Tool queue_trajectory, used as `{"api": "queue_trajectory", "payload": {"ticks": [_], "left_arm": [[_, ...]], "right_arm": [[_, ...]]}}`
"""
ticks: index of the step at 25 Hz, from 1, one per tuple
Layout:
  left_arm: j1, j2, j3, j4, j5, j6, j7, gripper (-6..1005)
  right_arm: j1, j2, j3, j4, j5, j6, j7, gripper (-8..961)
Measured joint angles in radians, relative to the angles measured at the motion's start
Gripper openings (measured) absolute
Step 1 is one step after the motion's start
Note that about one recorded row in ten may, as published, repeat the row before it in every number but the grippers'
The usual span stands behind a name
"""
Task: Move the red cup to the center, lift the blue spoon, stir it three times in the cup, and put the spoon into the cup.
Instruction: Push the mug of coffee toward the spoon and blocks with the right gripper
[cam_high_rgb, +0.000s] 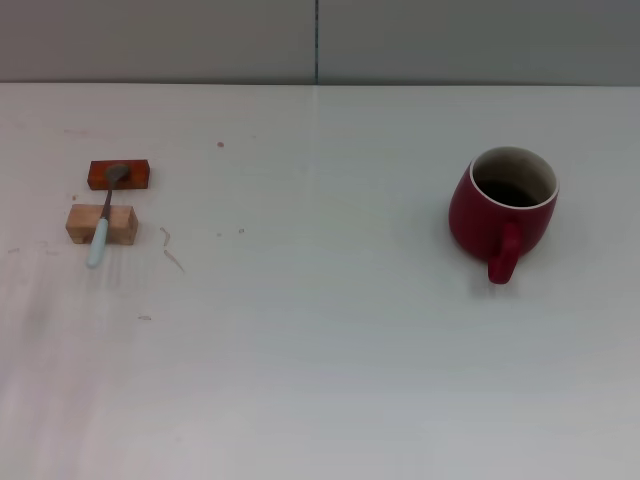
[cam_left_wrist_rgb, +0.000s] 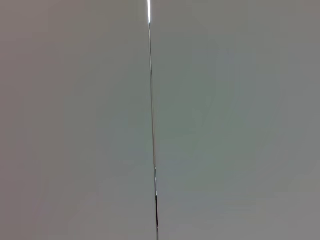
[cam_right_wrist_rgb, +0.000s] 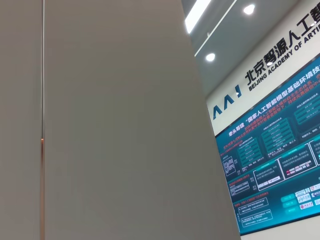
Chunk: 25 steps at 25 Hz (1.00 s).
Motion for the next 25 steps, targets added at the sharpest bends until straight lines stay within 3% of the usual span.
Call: {"api": "queue_trajectory", "payload": {"ticks": [25], "left_arm": [[0.002, -0.002, 0.006, 0.005, 0.000, 0.006, -0.002, 847]], "right_arm": [[0.000, 0.002, 0.001, 0.001, 0.000, 0.021, 0.000, 675]]}}
